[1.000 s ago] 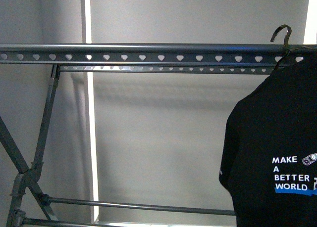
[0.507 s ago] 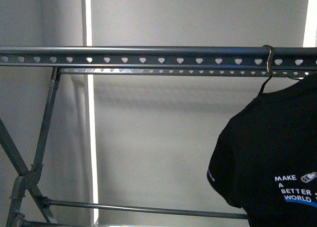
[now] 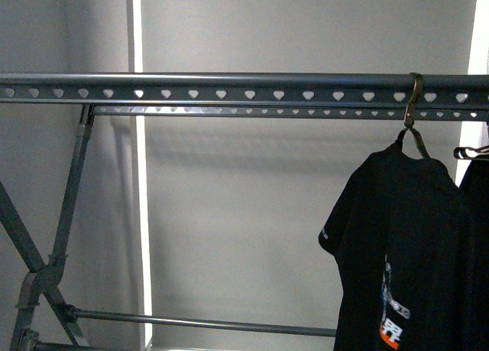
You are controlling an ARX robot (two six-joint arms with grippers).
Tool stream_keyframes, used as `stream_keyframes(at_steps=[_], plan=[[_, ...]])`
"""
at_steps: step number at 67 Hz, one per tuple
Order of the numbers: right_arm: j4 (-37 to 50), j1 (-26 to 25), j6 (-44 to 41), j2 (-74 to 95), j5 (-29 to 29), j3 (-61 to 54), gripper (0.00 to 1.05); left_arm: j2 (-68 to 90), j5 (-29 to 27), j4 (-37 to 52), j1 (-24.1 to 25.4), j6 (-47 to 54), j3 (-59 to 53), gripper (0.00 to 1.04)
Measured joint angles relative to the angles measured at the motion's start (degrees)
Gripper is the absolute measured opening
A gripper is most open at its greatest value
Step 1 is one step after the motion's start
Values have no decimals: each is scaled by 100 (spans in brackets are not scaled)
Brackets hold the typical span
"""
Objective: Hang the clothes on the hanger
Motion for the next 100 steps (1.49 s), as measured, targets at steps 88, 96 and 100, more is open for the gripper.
stream_keyframes(at_steps=[88, 96, 100], plan=[[-1821, 1888, -1300, -6094, 3005, -4863, 2, -1757, -2, -1794, 0, 0, 2, 4], [-1784, 1888, -1303, -6306, 3008, -5080, 2, -1759, 0, -1794, 0, 0, 2, 4], [-1786, 1888, -1303, -6323, 3010, -5130, 2, -1759, 0, -1794, 0, 0, 2, 4]])
